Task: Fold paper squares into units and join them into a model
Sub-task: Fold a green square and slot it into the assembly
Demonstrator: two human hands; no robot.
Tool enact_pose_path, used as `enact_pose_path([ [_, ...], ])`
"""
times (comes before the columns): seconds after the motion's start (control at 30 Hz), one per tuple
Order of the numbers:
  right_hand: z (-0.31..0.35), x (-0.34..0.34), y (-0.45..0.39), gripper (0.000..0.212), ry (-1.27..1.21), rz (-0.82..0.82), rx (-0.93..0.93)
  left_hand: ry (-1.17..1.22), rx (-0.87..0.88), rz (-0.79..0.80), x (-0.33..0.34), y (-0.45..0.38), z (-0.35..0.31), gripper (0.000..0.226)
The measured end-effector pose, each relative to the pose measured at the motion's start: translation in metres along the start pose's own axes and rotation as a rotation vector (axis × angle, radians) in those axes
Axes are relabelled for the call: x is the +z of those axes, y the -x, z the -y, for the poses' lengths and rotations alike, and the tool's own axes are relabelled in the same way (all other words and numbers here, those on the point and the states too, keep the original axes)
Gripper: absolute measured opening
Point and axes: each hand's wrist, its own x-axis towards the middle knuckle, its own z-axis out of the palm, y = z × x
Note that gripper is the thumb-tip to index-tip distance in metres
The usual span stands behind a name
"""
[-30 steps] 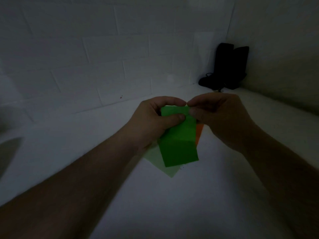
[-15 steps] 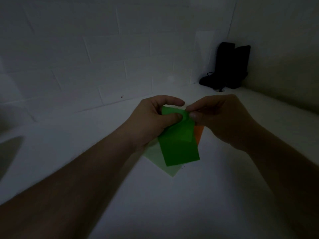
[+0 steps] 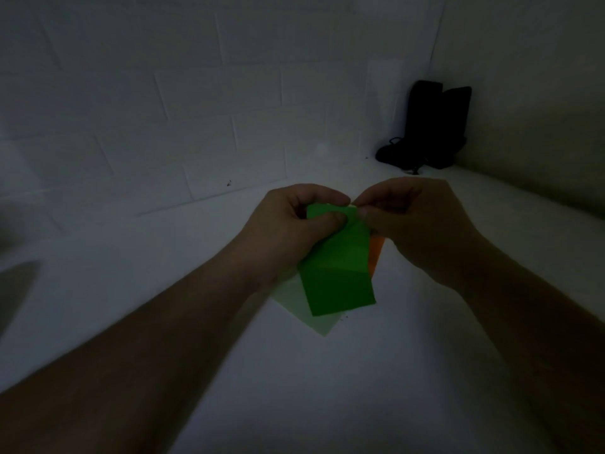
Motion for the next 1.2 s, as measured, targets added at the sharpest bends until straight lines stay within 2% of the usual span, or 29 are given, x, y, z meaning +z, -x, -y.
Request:
enact_pose_path([
  [0.13,-0.0011,0.0004,-0.0004,0.021,-0.052,0.009,0.008,-0.071,0.06,-0.035,0.0053,0.0012,0.0003,0.021],
  [0.37,-0.0008,-0.0034,0.0004,0.019,-0.336,0.063,0.162,0.059,0.036,-0.048,0.0053,0.0003,-0.0005,0.02],
  [0.67,-0.0011,-0.0035,-0.0004,0.023,-0.272,0.046,0.134,0.118,0.024,-0.046,0.005,-0.0005,0.0004,0.021],
  [0.97,0.0021,0.0002,0.0019,0.039,-0.157,0.085,0.116,0.082,0.0,-0.04,0.0054,0.0008,-0.0003,0.021],
  [1.03,0.0026,0.0019,0.003,0.041,-0.141,0.085,0.117,0.073,-0.009,-0.031,0.0051,0.001,-0.0007,0.029],
  [1.2,0.0031,0.0027,0.0036,0.051,-0.143,0.065,0.135,-0.044,-0.01,0.003,0.0042,0.0019,-0.0013,0.066],
])
